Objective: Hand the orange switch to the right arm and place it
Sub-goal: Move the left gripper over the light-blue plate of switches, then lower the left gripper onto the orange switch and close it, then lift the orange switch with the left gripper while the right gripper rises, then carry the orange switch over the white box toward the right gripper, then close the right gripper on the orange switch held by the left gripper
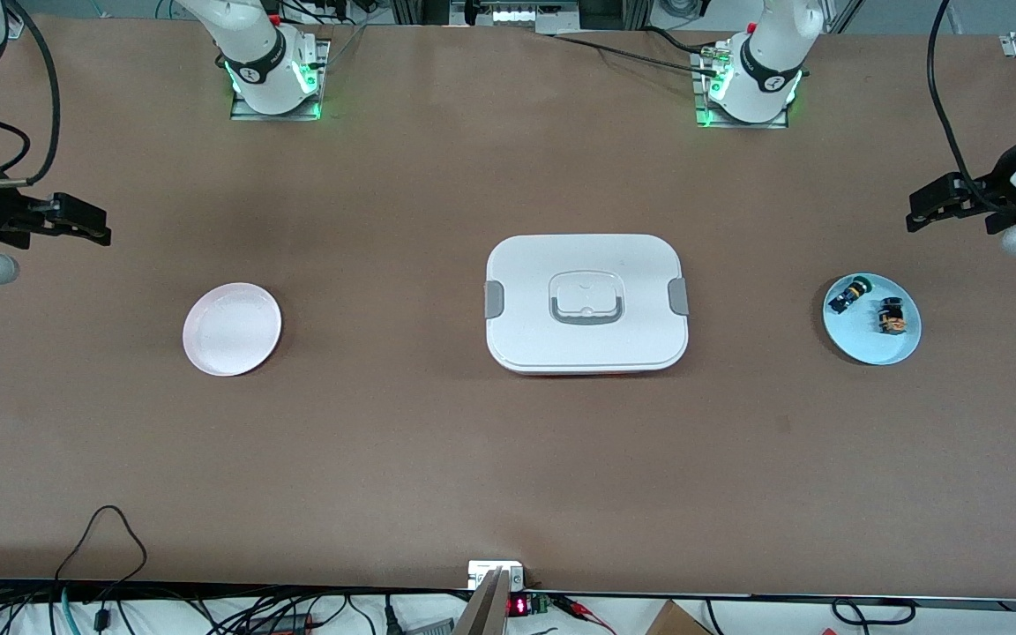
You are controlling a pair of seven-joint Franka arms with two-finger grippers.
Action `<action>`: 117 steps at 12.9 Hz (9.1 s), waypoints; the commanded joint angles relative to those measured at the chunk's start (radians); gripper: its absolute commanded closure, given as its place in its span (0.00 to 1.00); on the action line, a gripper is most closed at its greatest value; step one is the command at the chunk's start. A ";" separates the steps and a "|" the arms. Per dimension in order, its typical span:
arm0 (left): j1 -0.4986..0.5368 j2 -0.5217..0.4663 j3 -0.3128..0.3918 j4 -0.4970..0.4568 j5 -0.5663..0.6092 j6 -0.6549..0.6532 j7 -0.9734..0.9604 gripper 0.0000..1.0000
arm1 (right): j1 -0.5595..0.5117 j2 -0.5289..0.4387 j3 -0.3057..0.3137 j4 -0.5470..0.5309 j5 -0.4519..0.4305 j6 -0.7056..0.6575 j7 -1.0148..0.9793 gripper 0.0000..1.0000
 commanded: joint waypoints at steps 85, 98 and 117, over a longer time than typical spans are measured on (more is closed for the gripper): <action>0.293 0.373 -0.157 -0.322 -0.897 0.222 2.031 1.00 | 0.212 0.143 -0.010 -0.342 1.570 0.334 -0.066 0.00; -0.105 0.348 -0.420 -0.237 -1.737 0.542 1.915 1.00 | 0.281 0.178 -0.010 -0.341 1.630 0.369 -0.103 0.00; -0.199 0.365 -0.471 -0.150 -1.738 0.765 1.738 1.00 | 0.309 0.218 -0.010 -0.352 1.700 0.364 0.012 0.00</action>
